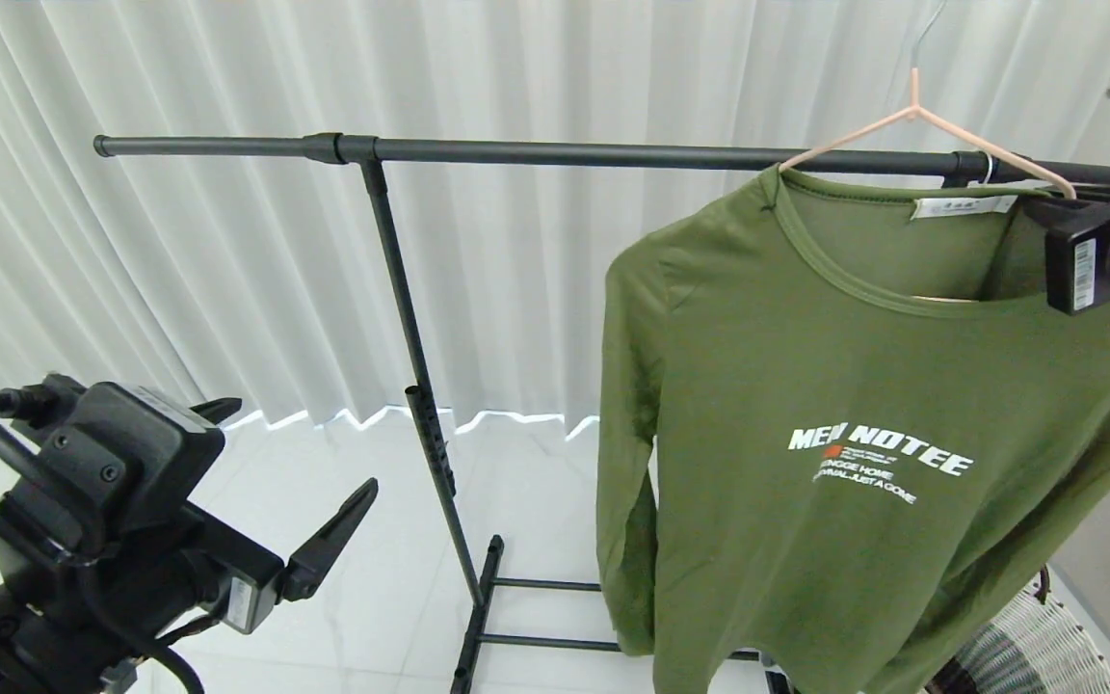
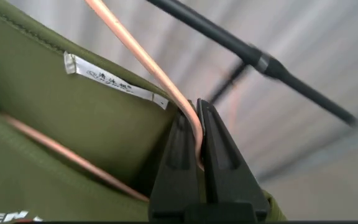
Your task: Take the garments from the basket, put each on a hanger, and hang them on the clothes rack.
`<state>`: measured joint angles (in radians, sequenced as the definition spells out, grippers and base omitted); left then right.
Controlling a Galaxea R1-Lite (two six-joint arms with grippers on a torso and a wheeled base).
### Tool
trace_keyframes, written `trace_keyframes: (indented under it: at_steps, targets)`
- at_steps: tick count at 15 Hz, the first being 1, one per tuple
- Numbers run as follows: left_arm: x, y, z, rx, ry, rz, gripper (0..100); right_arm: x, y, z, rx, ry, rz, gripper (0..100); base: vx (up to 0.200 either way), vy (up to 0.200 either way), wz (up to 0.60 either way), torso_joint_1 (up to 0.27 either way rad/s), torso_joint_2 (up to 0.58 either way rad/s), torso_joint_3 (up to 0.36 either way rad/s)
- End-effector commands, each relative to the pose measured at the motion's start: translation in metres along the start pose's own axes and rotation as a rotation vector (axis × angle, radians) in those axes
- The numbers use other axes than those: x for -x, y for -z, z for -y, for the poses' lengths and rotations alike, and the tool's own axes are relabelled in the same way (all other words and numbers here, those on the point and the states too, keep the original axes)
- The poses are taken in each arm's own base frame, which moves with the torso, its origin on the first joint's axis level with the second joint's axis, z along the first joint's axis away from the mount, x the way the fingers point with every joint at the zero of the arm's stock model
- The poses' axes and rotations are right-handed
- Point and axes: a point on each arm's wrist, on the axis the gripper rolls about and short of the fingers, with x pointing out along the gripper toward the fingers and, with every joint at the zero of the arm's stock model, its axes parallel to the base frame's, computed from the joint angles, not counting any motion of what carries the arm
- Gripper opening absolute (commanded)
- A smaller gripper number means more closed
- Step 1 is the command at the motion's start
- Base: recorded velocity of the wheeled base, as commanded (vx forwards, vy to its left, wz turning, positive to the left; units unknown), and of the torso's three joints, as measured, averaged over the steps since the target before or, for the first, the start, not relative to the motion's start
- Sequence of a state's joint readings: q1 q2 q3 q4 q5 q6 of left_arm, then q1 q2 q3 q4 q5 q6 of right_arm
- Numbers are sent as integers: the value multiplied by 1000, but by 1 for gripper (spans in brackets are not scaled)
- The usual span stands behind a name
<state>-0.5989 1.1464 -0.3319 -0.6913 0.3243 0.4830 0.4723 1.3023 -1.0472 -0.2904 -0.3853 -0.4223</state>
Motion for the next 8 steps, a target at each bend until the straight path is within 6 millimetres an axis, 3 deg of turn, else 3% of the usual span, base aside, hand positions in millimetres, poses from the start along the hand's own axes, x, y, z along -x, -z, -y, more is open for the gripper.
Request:
trace_keyframes:
  at_steps: [1,5,8]
  targets:
    - [9,1,-4,-7,-17,19,100,-11,9,3,9,85,-67,0,0,0,0,0,0,0]
    - [10,-1,-6,-17,-28,28,100,-13,27,7,-2,234,-178,0,0,0,0,0,0,0]
    - [9,-2,-6,-17,-34,26,100,-13,29,7,-9,282,-203,0,0,0,0,0,0,0]
